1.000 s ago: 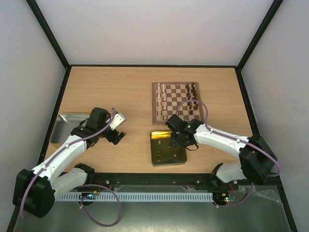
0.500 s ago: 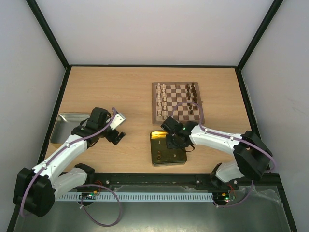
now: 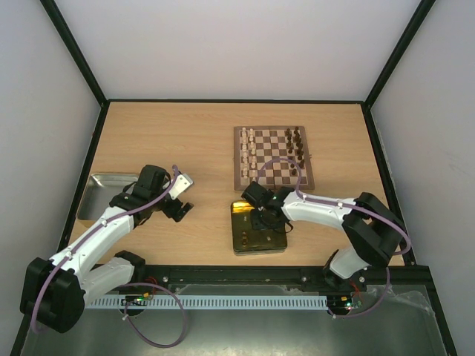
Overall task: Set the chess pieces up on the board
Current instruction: Pick up the chess piece from the storage box.
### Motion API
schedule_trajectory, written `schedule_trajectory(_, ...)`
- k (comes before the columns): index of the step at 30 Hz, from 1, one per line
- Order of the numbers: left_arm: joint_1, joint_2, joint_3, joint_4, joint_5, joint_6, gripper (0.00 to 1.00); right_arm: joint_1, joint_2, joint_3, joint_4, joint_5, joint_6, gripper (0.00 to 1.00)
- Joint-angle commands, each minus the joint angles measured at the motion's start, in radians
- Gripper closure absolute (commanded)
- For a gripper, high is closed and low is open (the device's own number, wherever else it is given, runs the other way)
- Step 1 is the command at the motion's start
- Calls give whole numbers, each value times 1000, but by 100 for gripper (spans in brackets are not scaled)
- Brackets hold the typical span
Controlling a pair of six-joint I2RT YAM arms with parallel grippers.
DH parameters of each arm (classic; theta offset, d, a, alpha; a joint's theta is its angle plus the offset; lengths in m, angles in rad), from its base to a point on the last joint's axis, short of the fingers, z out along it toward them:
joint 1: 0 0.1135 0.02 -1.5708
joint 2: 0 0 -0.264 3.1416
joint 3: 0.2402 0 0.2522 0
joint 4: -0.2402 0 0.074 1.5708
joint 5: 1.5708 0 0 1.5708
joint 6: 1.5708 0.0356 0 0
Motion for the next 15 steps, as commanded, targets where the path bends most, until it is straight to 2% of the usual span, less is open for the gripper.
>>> schedule_trajectory(1, 2, -6, -15, -1, 5, 1, 1, 8, 39, 3, 30, 29, 4, 85)
schedule_trajectory(4, 1, -6, -14, -2, 5, 2, 1, 8, 53, 22, 18, 49, -3, 91)
schedule_trajectory(15, -17, 10, -13, -1, 0, 2, 1, 7, -11, 110, -131, 120, -38, 93)
